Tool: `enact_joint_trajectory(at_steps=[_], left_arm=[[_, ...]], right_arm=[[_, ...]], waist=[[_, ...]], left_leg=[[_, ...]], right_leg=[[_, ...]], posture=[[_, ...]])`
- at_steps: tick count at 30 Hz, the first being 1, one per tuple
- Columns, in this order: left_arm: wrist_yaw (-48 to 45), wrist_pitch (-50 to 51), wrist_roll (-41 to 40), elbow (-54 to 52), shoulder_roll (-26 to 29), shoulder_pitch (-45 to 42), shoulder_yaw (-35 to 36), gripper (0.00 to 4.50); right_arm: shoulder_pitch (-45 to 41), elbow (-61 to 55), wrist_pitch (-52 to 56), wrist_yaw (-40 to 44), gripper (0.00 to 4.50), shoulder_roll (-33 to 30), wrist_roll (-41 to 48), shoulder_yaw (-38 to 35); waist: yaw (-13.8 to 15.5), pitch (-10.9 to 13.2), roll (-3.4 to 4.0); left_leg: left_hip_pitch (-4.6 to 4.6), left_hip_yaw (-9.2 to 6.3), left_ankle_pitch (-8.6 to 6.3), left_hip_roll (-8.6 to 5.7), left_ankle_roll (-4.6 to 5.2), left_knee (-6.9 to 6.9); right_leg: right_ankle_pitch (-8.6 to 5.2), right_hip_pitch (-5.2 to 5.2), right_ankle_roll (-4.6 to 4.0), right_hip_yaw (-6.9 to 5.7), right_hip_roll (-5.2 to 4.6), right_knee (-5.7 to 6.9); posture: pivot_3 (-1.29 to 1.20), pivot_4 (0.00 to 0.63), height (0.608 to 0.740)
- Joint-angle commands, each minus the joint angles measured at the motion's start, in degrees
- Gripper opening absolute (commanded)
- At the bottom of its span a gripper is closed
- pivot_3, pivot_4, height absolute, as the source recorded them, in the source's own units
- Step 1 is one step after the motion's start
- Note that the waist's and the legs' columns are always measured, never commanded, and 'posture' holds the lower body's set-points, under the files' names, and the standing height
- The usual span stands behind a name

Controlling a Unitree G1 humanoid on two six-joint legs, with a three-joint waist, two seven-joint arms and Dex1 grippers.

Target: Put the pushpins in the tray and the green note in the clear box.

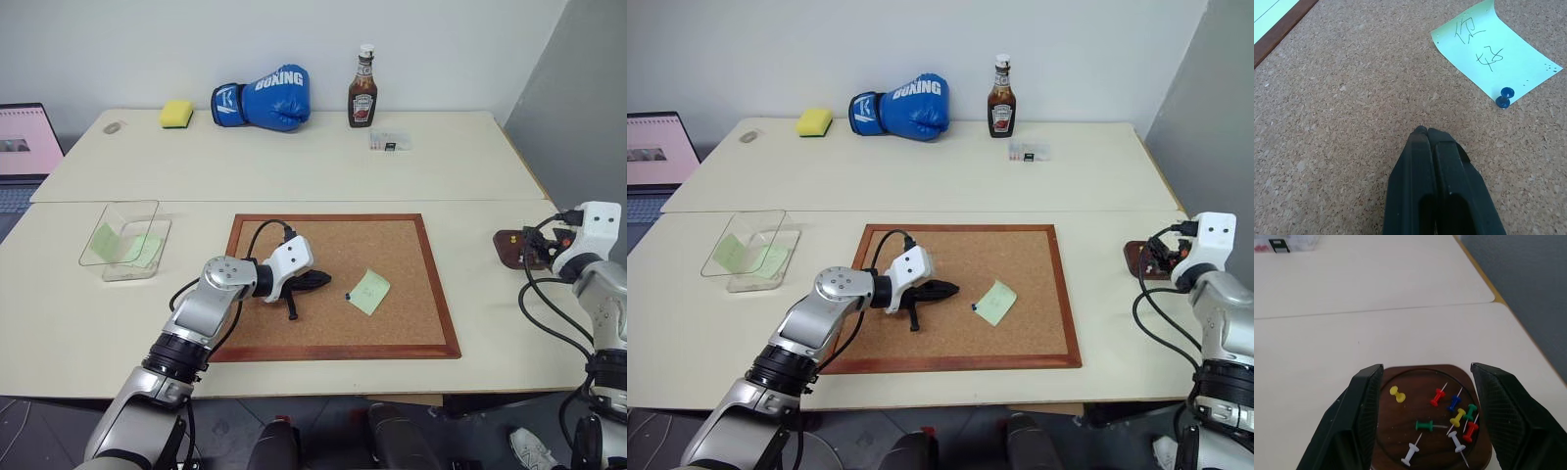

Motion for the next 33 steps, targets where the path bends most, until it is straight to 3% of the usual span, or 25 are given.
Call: enact_joint_trajectory(at_steps=[1,10,16,21,33], left_arm=[[0.26,0.27,0.92,1.0,-0.25,0.02,-0.62,0.0],[0.1,0.26,0.93,0.83,-0.28,0.05,-0.69,0.0],[-0.36,0.18,0.96,1.03,-0.1,-0.03,-0.74,0.0],[-0.49,0.09,0.98,1.41,-0.16,-0.4,-0.7,0.0],[-0.41,1.06,0.76,-1.18,0.65,1.47,-0.66,0.0]], right_arm=[[-0.67,-4.13,0.03,-0.44,3.03,-1.18,1.03,-1.81],[7.98,-25.88,-1.13,18.28,3.03,-2.19,6.61,13.02],[10.0,-35.25,0.66,24.71,3.03,-1.6,9.26,24.14],[8.76,-33.76,-3.23,27.27,3.03,-0.17,5.86,31.91],[4.63,-22.31,-9.13,31.83,3.03,5.87,1.58,40.25]], waist=[[0.0,0.0,0.0],[0.0,0.0,0.0],[0.07,0.01,-0.01],[0.09,0.01,-0.01],[0.08,0.01,-0.02]], left_leg=[[0.0,0.0,0.0,0.0,0.0,0.0],[0.0,-0.02,0.0,0.01,0.0,-0.01],[-0.02,-0.03,0.0,0.01,0.0,0.02],[-0.02,-0.04,0.0,0.01,0.0,0.01],[-0.01,-0.05,0.0,0.03,0.0,0.01]], right_leg=[[0.0,0.0,0.0,0.0,0.0,0.0],[0.0,0.0,0.0,-0.01,0.01,-0.01],[-0.01,0.0,0.0,-0.02,0.0,-0.03],[-0.02,-0.02,-0.01,-0.05,0.0,-0.04],[-0.01,-0.03,0.0,-0.07,0.0,-0.03]], posture=[[0.0,0.15,0.74],[0.0,0.15,0.74],[0.0,0.15,0.74],[0.0,0.15,0.74],[0.0,0.15,0.74]])
